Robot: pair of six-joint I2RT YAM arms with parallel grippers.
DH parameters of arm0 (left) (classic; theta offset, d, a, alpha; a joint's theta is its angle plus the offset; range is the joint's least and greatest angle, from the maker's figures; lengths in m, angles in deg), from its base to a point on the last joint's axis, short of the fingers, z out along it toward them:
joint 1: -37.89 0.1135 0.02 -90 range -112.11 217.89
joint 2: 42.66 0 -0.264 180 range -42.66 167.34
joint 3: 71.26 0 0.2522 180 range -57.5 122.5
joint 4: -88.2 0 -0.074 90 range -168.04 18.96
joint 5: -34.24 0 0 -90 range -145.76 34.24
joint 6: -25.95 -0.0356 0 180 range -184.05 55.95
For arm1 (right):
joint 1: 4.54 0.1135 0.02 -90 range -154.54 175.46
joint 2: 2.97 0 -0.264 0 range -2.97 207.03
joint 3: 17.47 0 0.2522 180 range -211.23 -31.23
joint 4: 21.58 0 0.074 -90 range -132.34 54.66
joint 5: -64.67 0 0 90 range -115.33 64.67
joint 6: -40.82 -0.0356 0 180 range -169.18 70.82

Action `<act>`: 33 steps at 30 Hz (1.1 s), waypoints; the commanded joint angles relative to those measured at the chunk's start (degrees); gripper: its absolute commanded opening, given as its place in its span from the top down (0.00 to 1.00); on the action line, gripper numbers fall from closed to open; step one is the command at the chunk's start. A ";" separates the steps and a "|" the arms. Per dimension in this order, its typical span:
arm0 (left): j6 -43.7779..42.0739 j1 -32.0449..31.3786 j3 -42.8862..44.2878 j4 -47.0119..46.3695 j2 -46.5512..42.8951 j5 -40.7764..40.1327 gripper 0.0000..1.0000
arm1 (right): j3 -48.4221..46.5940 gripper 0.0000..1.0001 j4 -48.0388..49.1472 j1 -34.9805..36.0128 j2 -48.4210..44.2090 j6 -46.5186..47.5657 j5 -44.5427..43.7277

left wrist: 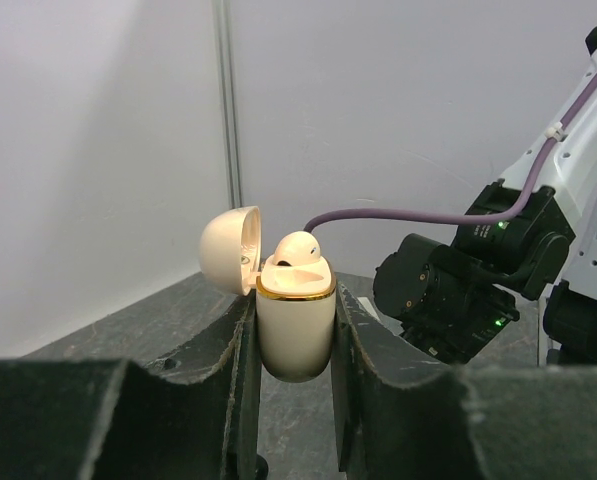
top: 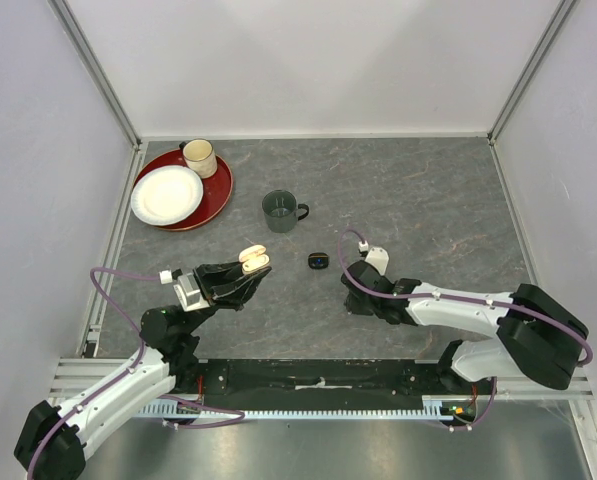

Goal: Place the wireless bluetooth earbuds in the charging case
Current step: Place the earbud at the center of the board, then pick up the earbud from the center of the board.

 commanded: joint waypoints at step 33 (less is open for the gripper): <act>-1.28 0.16 -1.45 -0.09 -2.14 -2.76 0.98 | -9.41 0.66 -5.93 -0.67 13.44 11.72 3.89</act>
